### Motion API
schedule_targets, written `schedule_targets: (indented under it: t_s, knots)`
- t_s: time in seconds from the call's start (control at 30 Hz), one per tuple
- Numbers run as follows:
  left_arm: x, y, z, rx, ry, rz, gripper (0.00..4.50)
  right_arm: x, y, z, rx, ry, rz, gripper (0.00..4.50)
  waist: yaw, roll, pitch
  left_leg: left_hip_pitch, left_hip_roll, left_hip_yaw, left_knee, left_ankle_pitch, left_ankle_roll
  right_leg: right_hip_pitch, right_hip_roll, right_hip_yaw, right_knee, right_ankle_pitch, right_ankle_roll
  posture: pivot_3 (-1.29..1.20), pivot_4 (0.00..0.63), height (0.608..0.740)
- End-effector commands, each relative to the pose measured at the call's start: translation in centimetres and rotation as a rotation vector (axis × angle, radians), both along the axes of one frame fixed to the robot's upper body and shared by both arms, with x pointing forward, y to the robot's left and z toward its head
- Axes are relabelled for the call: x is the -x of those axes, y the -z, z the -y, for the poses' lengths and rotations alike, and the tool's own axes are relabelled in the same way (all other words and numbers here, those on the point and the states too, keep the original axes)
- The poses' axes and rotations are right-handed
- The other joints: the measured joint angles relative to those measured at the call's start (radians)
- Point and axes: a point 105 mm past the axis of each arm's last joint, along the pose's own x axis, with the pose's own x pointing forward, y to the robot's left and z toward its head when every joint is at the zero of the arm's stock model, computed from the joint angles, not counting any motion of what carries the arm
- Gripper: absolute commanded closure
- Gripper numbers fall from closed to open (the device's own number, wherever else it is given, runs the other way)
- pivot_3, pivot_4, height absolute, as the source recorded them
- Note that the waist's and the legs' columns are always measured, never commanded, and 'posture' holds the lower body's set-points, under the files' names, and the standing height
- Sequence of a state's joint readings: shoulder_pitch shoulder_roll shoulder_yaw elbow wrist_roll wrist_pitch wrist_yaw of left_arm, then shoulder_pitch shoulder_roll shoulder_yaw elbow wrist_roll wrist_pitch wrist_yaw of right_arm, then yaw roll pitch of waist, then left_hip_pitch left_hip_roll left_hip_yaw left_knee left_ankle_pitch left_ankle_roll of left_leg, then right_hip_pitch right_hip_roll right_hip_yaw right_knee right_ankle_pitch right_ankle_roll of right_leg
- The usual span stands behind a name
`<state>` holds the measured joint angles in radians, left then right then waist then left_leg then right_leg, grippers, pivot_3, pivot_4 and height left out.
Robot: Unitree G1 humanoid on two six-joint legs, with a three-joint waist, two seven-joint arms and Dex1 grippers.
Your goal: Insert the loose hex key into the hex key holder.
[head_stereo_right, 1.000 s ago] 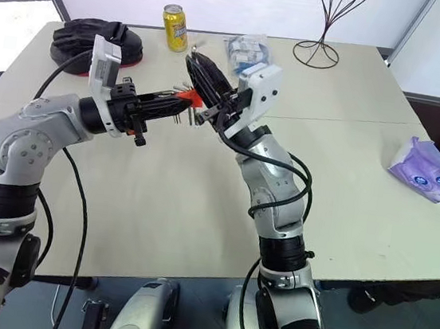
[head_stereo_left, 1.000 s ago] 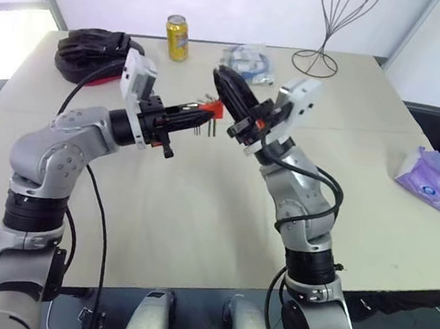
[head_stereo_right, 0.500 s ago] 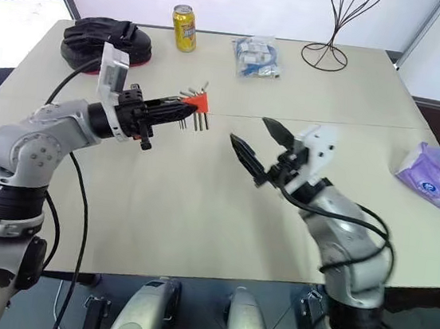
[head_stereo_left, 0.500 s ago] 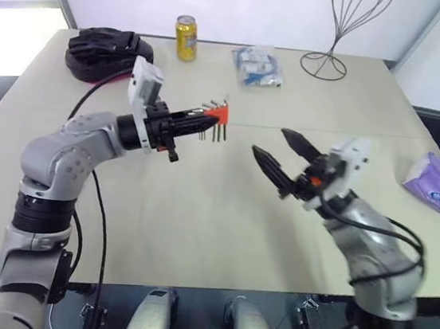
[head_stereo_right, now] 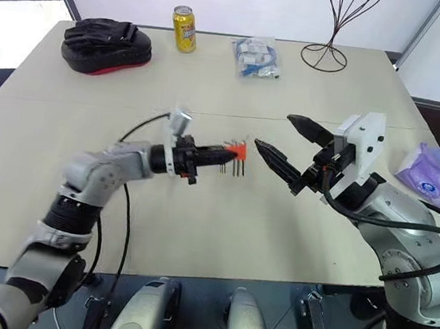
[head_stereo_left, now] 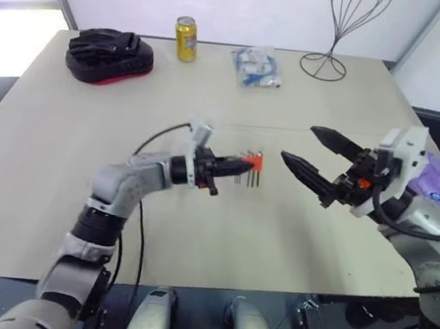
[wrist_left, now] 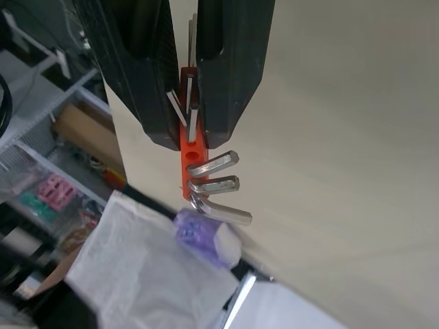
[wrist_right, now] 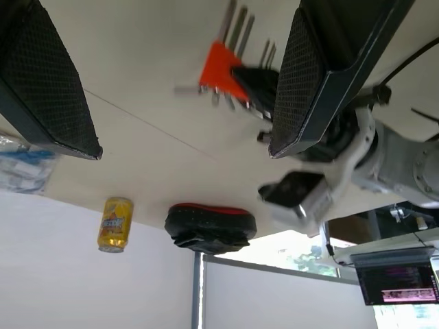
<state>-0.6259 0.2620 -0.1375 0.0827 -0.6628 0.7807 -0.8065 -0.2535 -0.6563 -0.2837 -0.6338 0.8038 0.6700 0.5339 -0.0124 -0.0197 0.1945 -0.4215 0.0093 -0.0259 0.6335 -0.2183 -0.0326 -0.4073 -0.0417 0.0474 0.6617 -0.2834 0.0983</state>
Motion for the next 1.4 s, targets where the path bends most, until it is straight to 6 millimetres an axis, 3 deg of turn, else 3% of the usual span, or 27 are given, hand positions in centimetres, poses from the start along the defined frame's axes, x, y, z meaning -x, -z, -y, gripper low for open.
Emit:
schedule_targets:
  t_s: [0.03,0.17,0.33,0.53,0.67,0.83,0.87,1.07,1.23,1.4]
  knots:
    - [0.1,0.6,0.8,-0.015,0.026,-0.013,4.5,0.4,-0.9,-0.3,-0.001,-0.003,0.055,0.47,-0.001,0.0,0.0,0.0,0.0,0.0,0.0,0.0,0.0,0.0,0.0,0.0,0.0,0.0,0.0,0.0,0.15,0.74]
    - [0.0,2.8,1.6,-0.054,0.019,-0.107,4.5,0.5,-0.9,-0.6,-0.005,0.0,0.06,0.47,0.0,0.0,0.0,0.0,0.0,-0.001,0.0,0.0,0.0,0.0,0.0,0.0,0.0,0.0,0.0,0.0,0.15,0.74]
    - [-0.9,4.9,0.9,-0.112,-0.05,-0.187,4.5,0.6,-0.5,-1.0,-0.005,0.005,0.059,0.47,0.0,0.0,0.0,0.0,0.0,-0.001,0.0,0.0,0.0,0.0,0.0,0.0,0.0,0.0,0.0,0.0,0.15,0.74]
    - [-1.9,5.5,-0.4,-0.121,-0.124,-0.226,4.5,0.7,-0.3,-1.2,-0.008,0.007,0.056,0.47,-0.001,0.0,0.0,0.0,0.0,-0.001,0.0,0.0,0.0,0.0,0.0,0.0,0.0,0.0,0.0,0.0,0.15,0.74]
    - [-2.8,5.1,-1.9,-0.112,-0.191,-0.21,2.83,0.7,-0.2,-1.3,-0.007,0.003,0.052,0.44,-0.001,0.0,0.0,0.001,0.0,-0.001,0.0,0.0,0.0,0.001,0.0,0.0,0.001,0.0,0.0,0.0,0.15,0.74]
    - [-4.6,4.1,-5.3,-0.132,-0.321,-0.117,0.22,0.5,0.0,-1.2,0.002,-0.003,0.044,0.44,-0.004,0.0,0.0,0.002,0.001,-0.001,0.0,0.0,0.0,0.001,0.0,0.0,0.001,0.0,0.0,0.0,0.15,0.74]
    - [-4.8,3.9,-5.8,-0.136,-0.337,-0.095,0.05,0.5,0.1,-1.2,0.004,-0.004,0.043,0.44,-0.006,0.0,0.0,0.002,0.001,-0.001,0.0,0.0,0.0,0.001,0.0,0.0,0.001,0.0,0.0,0.0,0.15,0.74]
    - [-4.6,0.9,-8.4,-0.198,-0.329,0.12,0.05,0.5,1.0,-0.3,0.074,-0.026,-0.007,0.44,0.001,0.0,0.0,0.003,0.002,-0.001,-0.001,0.0,0.0,0.001,0.001,0.001,0.001,0.0,0.0,0.0,0.15,0.74]
    - [-2.0,-0.6,-9.2,-0.306,-0.185,0.291,0.05,1.0,3.0,1.2,0.255,-0.081,-0.119,0.44,0.003,0.0,0.0,0.0,0.001,-0.001,-0.001,0.0,0.001,0.002,-0.003,0.0,-0.004,0.0,0.0,0.0,0.15,0.74]
    - [1.5,-3.6,-9.7,-0.302,-0.018,0.368,0.05,1.9,3.8,3.5,0.487,-0.172,-0.222,0.44,0.001,0.0,0.0,0.0,0.002,-0.001,-0.001,-0.001,0.001,0.002,-0.003,-0.001,-0.005,0.0,0.0,0.0,0.15,0.74]
